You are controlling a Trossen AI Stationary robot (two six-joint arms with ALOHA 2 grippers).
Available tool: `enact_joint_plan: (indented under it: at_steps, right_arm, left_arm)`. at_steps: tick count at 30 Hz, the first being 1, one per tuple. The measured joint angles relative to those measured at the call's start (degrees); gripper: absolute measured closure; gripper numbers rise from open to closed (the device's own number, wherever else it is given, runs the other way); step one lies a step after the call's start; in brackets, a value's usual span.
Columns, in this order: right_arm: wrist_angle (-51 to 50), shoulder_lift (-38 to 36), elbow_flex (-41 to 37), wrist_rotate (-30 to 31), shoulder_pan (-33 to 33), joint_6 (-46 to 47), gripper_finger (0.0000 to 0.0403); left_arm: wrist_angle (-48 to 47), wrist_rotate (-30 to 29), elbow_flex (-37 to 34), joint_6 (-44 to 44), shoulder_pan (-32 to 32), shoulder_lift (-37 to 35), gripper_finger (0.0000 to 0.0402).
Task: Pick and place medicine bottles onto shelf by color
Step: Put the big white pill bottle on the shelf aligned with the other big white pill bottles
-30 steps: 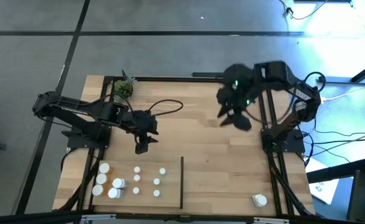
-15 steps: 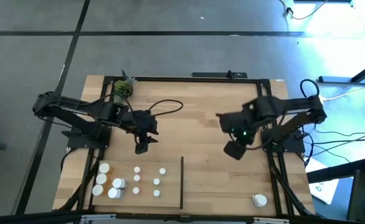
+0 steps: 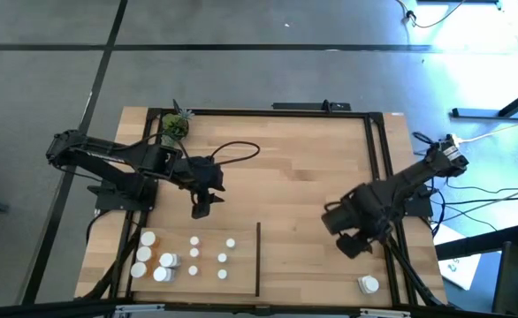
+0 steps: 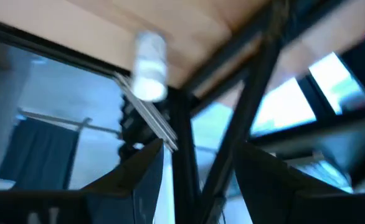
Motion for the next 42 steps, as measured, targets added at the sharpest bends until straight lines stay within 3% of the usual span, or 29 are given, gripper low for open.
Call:
enact_joint_plan:
  at_steps: [8, 14, 20, 29, 35, 42]
  right_arm:
    - [8.3, 0.0, -7.8, -7.8, 5.2, 2.4, 0.021]
    - [12.5, 0.0, -12.3, -5.5, 5.7, -5.1, 0.021]
    - [19.6, 0.0, -17.0, -11.8, 5.8, -8.0, 0.021]
    - [29.7, 0.0, -21.0, -14.7, 5.7, 4.8, 0.021]
    - [30.5, 0.1, -21.4, -14.6, 5.7, 5.6, 0.021]
    - [30.6, 0.1, -21.4, -13.4, 5.7, 5.5, 0.021]
  left_arm:
    - [0.0, 0.0, 0.0, 3.0, 0.0, 0.0, 0.0246]
    - [0.0, -0.1, 0.0, 3.0, 0.6, 0.0, 0.0246]
    - [0.0, 0.0, 0.0, 3.0, 0.5, 0.0, 0.0246]
    - [0.0, -0.4, 0.0, 3.0, 0.5, 0.0, 0.0246]
    - [0.1, -3.4, 0.0, 5.8, 0.5, 0.0, 0.0246]
    - [3.8, 2.7, 0.0, 14.7, 0.5, 0.0, 0.0246]
